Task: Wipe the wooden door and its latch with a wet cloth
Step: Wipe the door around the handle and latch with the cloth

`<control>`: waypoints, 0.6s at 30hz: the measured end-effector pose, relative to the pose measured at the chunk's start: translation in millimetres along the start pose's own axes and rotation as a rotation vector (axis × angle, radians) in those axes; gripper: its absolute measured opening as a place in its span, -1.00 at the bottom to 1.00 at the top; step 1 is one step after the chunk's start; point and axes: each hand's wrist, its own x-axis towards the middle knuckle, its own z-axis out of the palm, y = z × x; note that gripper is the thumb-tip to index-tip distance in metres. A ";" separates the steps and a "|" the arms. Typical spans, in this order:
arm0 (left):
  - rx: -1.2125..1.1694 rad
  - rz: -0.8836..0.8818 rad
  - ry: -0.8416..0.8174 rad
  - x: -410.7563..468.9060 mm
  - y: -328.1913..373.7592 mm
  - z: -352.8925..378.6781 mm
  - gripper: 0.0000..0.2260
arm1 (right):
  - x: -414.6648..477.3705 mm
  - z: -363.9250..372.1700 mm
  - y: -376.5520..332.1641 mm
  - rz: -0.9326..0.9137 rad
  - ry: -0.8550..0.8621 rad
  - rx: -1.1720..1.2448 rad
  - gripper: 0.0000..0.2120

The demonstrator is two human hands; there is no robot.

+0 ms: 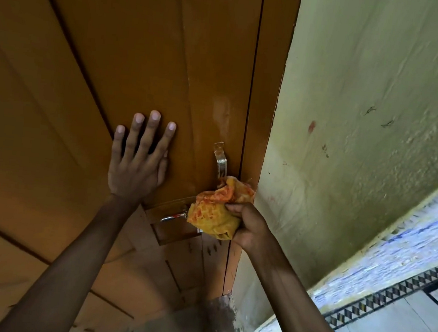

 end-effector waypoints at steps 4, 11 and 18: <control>-0.018 0.000 0.007 3.9 0.1 1.2 -0.48 | -12.0 -20.4 -0.2 -0.068 0.023 0.049 -0.63; -0.039 0.002 0.012 1.7 2.6 -0.5 -0.47 | -21.1 -23.6 -1.5 -0.450 0.225 -0.154 -0.64; -0.019 -0.003 0.006 -1.9 -0.3 1.9 -0.45 | 8.1 16.3 2.1 -0.230 0.155 -0.194 -0.71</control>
